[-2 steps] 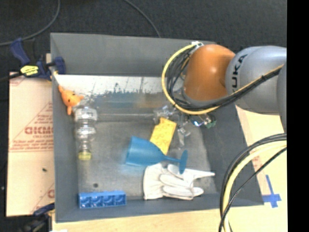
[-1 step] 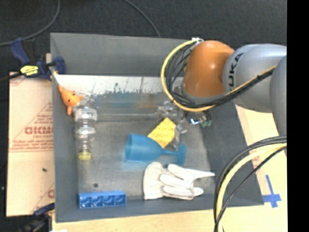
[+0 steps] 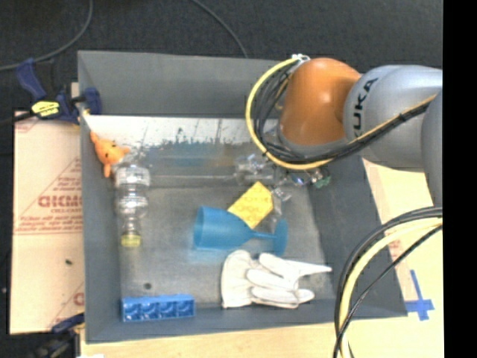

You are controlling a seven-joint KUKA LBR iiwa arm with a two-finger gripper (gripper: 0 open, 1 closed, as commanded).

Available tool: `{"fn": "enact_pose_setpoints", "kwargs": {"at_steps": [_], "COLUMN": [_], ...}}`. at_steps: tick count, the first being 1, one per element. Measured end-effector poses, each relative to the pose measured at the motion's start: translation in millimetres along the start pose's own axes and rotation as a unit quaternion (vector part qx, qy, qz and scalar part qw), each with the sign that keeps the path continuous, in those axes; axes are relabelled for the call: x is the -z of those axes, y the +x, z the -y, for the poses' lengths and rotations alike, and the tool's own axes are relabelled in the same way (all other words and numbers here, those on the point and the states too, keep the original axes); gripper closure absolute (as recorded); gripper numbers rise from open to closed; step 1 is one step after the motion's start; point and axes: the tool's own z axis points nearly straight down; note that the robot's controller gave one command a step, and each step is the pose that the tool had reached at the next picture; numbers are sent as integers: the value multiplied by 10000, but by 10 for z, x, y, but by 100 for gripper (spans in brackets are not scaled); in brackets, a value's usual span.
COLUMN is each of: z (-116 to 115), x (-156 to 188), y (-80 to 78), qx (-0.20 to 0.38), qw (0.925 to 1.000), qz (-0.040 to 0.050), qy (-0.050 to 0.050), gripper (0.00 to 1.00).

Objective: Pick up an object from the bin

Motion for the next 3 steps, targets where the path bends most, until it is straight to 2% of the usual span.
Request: {"fn": "enact_pose_setpoints", "kwargs": {"at_steps": [1,2,3], "z": [-24,45,45], "x": [-346,-369,-369], "y": [19,-27,-27], "qx": [-880,-68,-70], "qw": [9961,10000,10000], "qz": [-9,30,30], "qy": [-23,15,14], "gripper": [0,100,100]}}
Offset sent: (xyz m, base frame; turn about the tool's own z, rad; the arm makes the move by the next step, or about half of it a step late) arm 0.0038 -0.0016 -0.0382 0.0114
